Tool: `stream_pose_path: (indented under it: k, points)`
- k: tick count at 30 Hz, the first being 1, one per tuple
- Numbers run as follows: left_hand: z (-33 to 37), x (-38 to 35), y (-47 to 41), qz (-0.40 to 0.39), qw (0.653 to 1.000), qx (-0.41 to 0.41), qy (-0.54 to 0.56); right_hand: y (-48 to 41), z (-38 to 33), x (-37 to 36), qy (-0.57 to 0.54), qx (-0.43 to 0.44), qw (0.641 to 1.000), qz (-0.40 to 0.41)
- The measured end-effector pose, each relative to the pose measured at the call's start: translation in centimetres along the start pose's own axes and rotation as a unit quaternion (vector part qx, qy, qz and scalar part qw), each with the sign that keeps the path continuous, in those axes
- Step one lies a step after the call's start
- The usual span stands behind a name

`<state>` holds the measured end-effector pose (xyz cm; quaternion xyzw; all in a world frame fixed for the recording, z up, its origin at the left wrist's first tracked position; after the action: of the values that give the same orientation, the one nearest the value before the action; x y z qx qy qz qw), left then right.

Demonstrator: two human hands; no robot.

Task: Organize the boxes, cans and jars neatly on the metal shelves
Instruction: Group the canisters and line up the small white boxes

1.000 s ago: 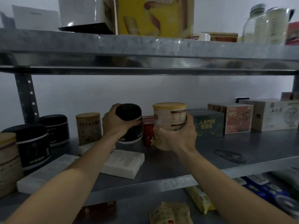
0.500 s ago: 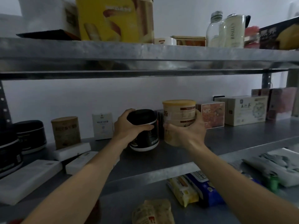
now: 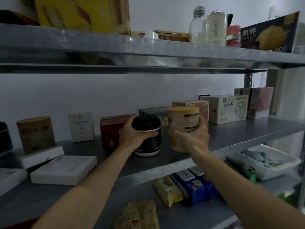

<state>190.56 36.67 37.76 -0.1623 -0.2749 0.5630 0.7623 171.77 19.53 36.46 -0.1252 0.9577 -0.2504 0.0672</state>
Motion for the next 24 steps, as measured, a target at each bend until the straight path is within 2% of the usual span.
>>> stream_pose_path:
  k: [8, 17, 24]
  points:
    - [-0.8, -1.1, 0.3, -0.009, 0.998, -0.047, 0.028, -1.1, 2.4, -1.7, -0.013, 0.005, 1.0, -0.011]
    - [-1.4, -1.3, 0.9, 0.02, 0.997, -0.063, 0.05, -0.9, 4.8, -3.5, -0.006, 0.024, 0.999, -0.03]
    - [-2.1, -1.3, 1.0, 0.026, 0.998, -0.045, 0.042, -0.7, 5.0, -4.0, 0.017, 0.014, 0.997, -0.08]
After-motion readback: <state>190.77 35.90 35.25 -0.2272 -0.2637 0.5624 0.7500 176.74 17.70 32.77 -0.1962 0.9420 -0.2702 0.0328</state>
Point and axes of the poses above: each hand's wrist, its own y-axis away from the middle knuckle, its own x-axis out of the back of the hand, z = x × y, the point moved 9 cm from there along -y, towards the middle knuckle, and after that the axes turned 6 degrees about z, right-handed, at the moved point
